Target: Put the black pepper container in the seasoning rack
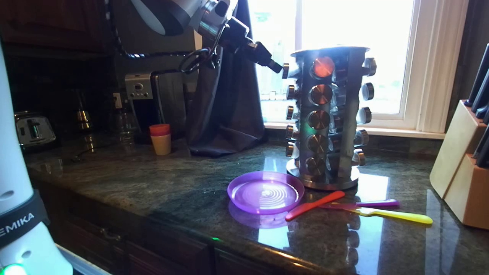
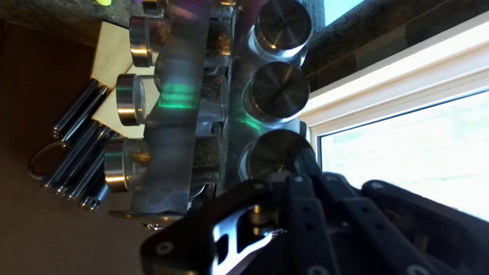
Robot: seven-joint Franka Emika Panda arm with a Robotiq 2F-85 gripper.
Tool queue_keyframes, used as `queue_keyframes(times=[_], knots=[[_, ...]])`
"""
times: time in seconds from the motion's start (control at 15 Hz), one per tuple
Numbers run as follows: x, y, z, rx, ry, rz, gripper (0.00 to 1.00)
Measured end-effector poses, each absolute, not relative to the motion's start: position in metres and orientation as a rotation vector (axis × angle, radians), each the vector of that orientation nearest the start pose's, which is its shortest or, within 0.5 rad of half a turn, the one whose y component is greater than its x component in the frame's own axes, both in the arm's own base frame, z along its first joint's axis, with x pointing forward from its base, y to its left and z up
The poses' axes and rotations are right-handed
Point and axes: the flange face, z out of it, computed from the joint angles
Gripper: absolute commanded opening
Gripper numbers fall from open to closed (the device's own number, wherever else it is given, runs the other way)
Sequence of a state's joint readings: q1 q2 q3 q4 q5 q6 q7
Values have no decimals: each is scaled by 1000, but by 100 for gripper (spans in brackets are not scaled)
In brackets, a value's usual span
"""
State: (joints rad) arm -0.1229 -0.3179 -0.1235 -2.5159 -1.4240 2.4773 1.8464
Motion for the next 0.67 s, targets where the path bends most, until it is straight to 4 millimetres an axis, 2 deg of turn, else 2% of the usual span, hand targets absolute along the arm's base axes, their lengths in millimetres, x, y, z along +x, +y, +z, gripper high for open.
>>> queue_keyframes(times=[0.67], knots=[[447,-121,416,-2795,1713,-1517,0]])
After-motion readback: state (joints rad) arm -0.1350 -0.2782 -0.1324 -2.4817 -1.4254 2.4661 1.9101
